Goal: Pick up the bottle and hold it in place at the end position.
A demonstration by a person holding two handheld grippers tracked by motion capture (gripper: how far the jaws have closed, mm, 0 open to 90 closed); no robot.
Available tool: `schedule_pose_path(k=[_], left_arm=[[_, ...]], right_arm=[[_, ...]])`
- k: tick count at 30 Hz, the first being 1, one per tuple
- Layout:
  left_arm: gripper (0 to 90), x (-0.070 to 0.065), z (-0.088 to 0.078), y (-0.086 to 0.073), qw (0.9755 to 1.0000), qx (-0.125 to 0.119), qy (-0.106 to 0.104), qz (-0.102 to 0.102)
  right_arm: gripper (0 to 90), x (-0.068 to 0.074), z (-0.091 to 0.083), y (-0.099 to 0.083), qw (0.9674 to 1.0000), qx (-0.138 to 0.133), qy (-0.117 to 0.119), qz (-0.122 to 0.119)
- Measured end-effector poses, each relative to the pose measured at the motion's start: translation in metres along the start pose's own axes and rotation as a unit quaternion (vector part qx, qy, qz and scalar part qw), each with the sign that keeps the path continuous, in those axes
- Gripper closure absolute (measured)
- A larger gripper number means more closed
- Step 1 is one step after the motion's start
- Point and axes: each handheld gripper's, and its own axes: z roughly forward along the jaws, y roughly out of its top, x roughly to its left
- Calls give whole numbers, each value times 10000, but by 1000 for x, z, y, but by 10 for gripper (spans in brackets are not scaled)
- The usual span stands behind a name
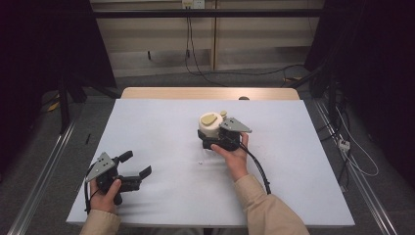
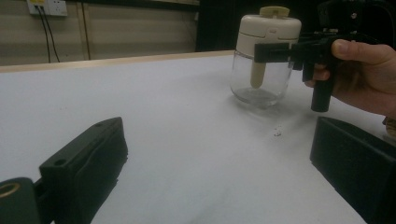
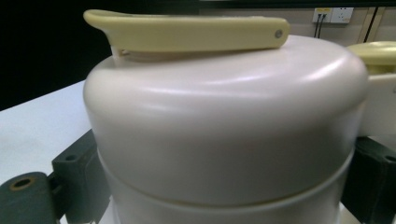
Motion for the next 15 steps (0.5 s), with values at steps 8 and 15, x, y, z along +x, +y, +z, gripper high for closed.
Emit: schedule_pose_path(k=[8,15], left_arm=[[34,0,0,-1,10000,11,10,-20],[34,0,0,-1,10000,-1,16,-36]], right_arm=[[71,2,3,1,10000,-34,13,24],[71,0,4,0,10000,-32,-14,40]])
